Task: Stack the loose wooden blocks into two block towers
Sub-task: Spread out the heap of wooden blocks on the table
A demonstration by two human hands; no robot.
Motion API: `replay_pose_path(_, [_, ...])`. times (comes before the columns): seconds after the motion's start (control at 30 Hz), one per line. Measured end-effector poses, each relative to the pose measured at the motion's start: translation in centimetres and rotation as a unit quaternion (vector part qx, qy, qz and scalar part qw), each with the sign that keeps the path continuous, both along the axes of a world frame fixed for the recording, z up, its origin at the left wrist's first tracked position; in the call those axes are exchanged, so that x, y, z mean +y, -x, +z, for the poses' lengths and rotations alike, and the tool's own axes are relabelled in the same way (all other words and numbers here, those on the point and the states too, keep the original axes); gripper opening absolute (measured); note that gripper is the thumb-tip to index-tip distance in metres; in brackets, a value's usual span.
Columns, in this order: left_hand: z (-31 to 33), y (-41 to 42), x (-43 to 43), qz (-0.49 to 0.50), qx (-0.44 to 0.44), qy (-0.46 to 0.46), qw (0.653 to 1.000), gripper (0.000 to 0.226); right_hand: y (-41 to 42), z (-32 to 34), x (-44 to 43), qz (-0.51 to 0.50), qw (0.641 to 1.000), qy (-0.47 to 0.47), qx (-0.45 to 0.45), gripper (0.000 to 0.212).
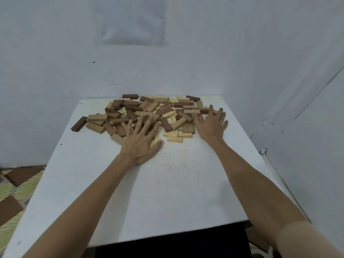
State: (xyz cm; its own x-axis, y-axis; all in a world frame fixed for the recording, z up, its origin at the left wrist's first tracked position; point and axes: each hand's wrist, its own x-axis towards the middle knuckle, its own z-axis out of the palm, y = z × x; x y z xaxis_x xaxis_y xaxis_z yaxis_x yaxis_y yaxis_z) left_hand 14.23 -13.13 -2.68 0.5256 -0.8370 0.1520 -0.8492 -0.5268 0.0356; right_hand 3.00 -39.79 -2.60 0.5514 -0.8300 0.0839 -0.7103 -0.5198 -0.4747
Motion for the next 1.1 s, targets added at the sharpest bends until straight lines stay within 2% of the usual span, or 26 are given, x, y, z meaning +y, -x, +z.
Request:
replay_pose_path(0.13, [0.1, -1.3, -0.7, 0.038, -0.002, -0.002, 0.999, 0.08, -1.9, 0.0, -1.0, 0.019, 1.0, 0.009, 0.003, 0.104])
replay_pose_path(0.33, [0.4, -2.5, -1.7, 0.059, 0.016, 0.004, 0.998, 0.08, -4.3, 0.0, -1.4, 0.077, 0.996, 0.022, 0.03, 0.099])
replay_pose_path(0.53, [0.5, -3.0, -1.6, 0.064, 0.03, 0.057, 0.996, 0.076, -6.0, -0.1, -0.8, 0.086, 0.995, 0.017, 0.043, 0.095])
replay_pose_path(0.67, [0.8, -2.8, -0.9, 0.054, 0.022, 0.089, 0.994, 0.075, -6.0, 0.3, -0.6, 0.112, 0.993, 0.023, 0.023, 0.095])
replay_pose_path(0.77, [1.1, -2.8, 0.1, 0.046, -0.025, 0.102, 0.993, 0.074, -6.2, 0.7, -1.3, 0.073, 0.997, -0.009, -0.013, 0.101])
replay_pose_path(0.83, [1.2, -3.0, 0.7, 0.056, -0.044, 0.082, 0.994, 0.078, -6.8, 0.8, -2.1, 0.052, 0.998, -0.029, -0.023, 0.103])
replay_pose_path(0.97, [0.6, -3.6, 1.5, 0.122, -0.022, 0.055, 0.991, 0.097, -8.3, 0.9, -3.5, 0.099, 0.995, -0.022, 0.017, 0.103])
replay_pose_path(1.1, [0.3, -4.0, 1.8, 0.133, -0.006, 0.047, 0.99, 0.105, -8.6, 1.0, -3.3, 0.133, 0.989, -0.002, 0.059, 0.091])
